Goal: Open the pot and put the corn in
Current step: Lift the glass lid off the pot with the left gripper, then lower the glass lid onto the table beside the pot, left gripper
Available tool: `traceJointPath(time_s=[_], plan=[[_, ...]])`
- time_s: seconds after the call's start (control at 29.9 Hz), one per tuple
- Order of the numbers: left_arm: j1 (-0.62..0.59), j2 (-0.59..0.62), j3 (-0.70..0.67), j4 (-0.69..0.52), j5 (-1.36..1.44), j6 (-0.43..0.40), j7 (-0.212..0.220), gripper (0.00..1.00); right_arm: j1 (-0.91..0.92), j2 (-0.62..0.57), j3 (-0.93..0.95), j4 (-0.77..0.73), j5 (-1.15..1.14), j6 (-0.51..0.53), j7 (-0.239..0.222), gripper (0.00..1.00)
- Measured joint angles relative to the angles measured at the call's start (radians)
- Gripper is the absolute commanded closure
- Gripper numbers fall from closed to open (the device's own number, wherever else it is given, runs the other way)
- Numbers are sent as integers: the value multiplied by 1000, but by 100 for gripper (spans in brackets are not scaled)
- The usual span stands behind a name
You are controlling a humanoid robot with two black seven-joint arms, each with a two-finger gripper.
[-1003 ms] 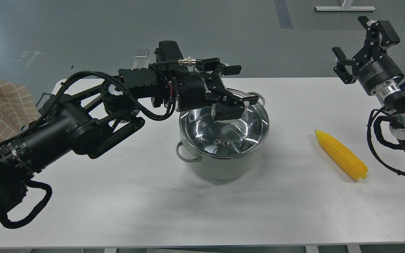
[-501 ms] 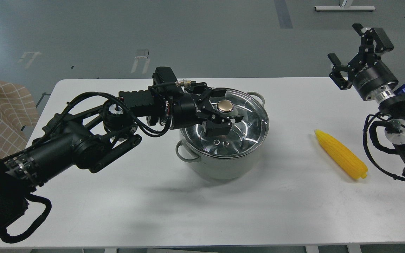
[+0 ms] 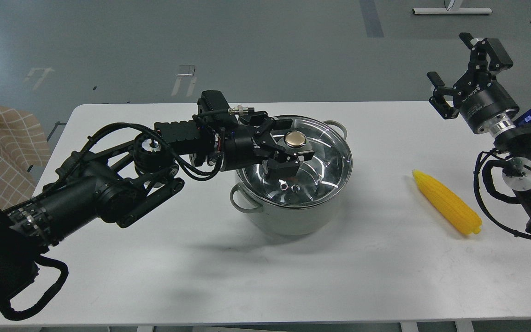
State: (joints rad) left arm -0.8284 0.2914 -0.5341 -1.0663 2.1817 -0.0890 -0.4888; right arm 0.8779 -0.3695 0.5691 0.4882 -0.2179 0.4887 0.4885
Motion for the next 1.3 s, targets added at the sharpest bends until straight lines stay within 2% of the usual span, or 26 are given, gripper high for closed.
traceJointPath(time_s=[0.23, 0.27, 0.37, 0.43, 0.67, 0.9, 1.0, 1.14, 1.3], plan=[[0, 1, 2, 5, 0, 0, 0, 64, -10, -5, 0, 9, 0, 0, 0, 0], [0, 2, 2, 5, 0, 0, 0, 66, -12, -6, 0, 11, 0, 0, 0, 0], [0, 2, 2, 5, 0, 0, 0, 81, -14, -9, 0, 14, 0, 0, 0, 0], [1, 2, 2, 5, 0, -2, 0, 100, -14, -10, 0, 15, 0, 0, 0, 0], [-10, 2, -3, -3, 0, -7, 0, 100, -18, -11, 0, 15, 0, 0, 0, 0], [-121, 40, -15, -24, 0, -7, -1, 100, -20, -12, 0, 15, 0, 0, 0, 0], [-179, 116, -15, -56, 0, -10, -1, 100, -20, -18, 0, 16, 0, 0, 0, 0], [-200, 275, -15, -136, 0, -18, -1, 100, -22, -26, 0, 17, 0, 0, 0, 0], [-116, 501, -3, -214, -51, 10, 0, 100, -32, -30, 0, 23, 0, 0, 0, 0]])
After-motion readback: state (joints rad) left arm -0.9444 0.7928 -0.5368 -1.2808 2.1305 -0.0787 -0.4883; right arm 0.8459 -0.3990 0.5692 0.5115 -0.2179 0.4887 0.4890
